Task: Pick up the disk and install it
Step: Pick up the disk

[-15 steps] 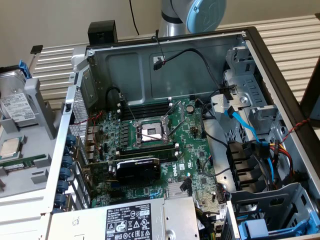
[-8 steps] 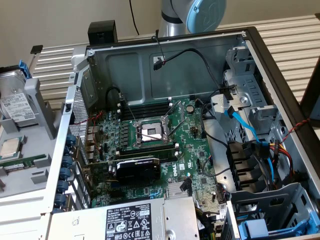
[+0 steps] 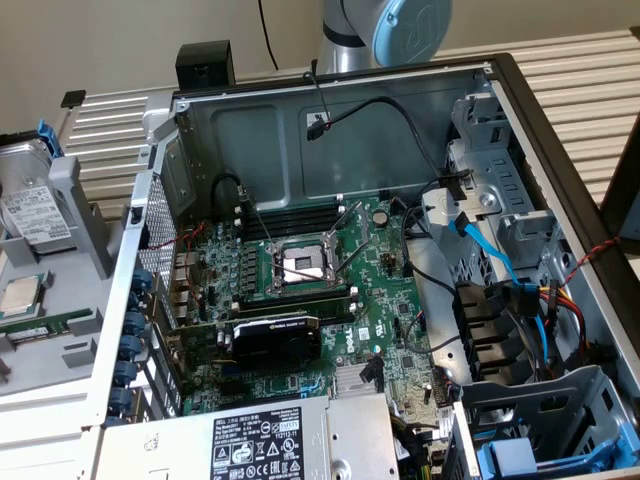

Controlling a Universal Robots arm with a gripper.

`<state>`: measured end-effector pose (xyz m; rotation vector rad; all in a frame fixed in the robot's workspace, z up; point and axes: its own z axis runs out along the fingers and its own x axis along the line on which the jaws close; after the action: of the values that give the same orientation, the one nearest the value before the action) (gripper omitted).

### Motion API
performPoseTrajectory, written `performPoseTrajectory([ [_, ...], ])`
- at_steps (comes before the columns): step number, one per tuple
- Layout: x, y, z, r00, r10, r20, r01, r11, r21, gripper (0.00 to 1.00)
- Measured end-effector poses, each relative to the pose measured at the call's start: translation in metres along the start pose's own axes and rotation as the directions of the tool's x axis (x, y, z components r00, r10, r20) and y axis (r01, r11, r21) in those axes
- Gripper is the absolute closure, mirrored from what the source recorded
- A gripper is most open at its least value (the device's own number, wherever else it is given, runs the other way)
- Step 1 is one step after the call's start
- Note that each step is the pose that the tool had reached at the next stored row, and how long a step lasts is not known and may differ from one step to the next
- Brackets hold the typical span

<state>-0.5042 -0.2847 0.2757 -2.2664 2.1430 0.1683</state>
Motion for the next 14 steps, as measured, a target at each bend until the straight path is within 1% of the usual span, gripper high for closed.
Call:
performPoseTrajectory([
  [2, -0.0008, 0.0007, 0.0001, 1.0000, 0.000, -0.0004, 0.000, 1.0000, 0.0029, 0.62],
  [6, -0.0024, 0.0024, 0.0002, 1.0000, 0.000, -0.0024, 0.001, 1.0000, 0.0066, 0.62],
  [11, -0.0028, 0.0028, 0.0002, 1.0000, 0.000, -0.0055, 0.000, 1.0000, 0.0073, 0.62],
  [13, -0.0029, 0.0029, 0.0003, 1.0000, 0.000, -0.0085, 0.000, 1.0000, 0.0072, 0.62],
  [14, -0.0032, 0.0028, 0.0003, 0.9999, 0.000, -0.0120, 0.000, 1.0000, 0.0071, 0.62],
])
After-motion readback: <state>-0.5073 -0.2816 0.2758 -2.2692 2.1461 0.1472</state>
